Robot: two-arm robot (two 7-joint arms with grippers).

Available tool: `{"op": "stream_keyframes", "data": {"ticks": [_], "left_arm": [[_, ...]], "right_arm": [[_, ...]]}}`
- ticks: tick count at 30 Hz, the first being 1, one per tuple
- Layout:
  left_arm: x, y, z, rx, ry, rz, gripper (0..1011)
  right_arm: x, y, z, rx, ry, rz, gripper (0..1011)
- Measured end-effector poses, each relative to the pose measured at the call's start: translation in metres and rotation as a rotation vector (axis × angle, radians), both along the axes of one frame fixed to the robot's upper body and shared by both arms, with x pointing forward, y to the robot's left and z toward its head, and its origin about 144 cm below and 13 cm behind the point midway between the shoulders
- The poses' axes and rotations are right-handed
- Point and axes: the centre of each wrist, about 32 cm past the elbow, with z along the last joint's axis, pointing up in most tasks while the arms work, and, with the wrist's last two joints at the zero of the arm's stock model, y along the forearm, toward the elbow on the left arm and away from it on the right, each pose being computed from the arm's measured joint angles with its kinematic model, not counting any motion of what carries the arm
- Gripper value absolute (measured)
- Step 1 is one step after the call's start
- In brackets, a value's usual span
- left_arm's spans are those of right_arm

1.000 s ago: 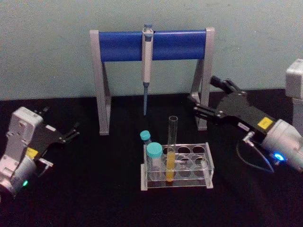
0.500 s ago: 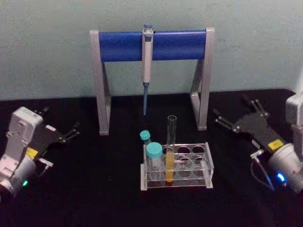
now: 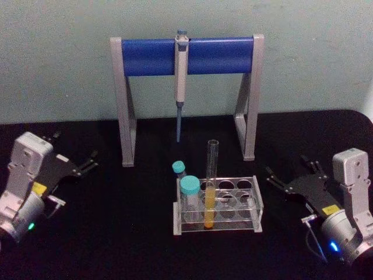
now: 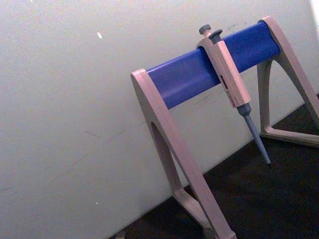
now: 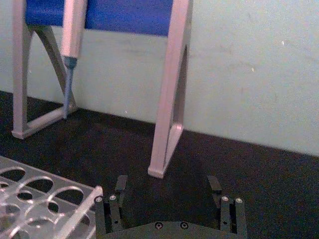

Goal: Pick up the test tube from the test tube rack, shake it, then place it back into the test tube rack.

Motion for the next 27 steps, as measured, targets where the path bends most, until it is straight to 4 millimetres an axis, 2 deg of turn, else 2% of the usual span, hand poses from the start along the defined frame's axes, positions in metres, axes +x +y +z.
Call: {"op": "stream_keyframes", "data": {"ticks": [12,27], "left_arm": [[0.0,0.0,0.0,0.0,0.0,0.0,1001],[0.0,0.0,0.0,0.0,0.0,0.0,1001]], "right_arm": [[-0.0032,0.0019,-0.0115,0.007,0.053,-0.019,1000],[-0.0031,0.0018,-0.0114,0.007,0.053,-0.018,1000]]}}
